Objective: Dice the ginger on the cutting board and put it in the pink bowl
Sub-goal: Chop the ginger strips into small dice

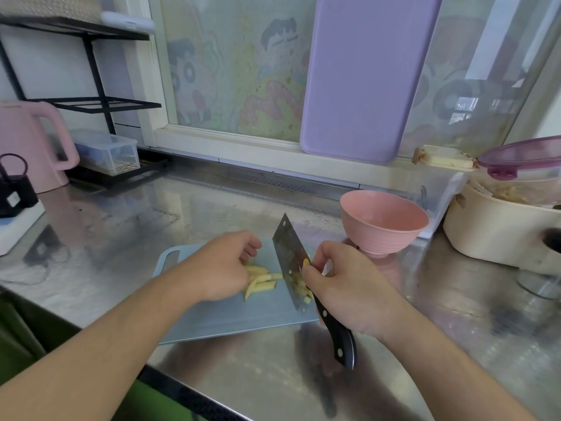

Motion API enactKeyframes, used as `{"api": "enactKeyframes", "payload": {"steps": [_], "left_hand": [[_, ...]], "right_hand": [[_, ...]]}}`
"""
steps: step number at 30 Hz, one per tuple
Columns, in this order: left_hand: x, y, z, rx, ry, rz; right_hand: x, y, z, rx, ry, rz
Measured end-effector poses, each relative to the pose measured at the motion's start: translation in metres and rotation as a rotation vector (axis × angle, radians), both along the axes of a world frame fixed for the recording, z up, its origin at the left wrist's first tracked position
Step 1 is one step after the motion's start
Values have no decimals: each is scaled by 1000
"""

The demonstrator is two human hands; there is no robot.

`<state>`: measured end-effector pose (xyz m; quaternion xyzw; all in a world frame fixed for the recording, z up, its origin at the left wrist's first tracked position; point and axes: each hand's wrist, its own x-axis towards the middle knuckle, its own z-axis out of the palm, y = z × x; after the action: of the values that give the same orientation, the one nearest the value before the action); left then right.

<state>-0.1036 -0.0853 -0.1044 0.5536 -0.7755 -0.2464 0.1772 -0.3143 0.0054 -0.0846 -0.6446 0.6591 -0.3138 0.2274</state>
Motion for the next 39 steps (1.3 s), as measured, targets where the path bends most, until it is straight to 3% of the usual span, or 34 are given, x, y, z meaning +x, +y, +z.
{"api": "enactKeyframes", "payload": {"steps": [3,6,16,23,32,39], "left_hand": [[1,-5,0,-76,-45,140],[-2,-7,0,-84,-112,137],[-5,-6,5,103,148,-36],[5,5,9,21,-185,-176],[10,13,6,-38,-101,-146],[26,12,13,30,-176,-196]], "right_hand": [[-1,0,0,3,-14,8],[-1,0,0,4,-1,17],[-1,-1,0,-8,37,8],[0,1,1,-8,22,22],[1,0,-3,-35,6,11],[2,-1,-8,-38,-12,38]]}}
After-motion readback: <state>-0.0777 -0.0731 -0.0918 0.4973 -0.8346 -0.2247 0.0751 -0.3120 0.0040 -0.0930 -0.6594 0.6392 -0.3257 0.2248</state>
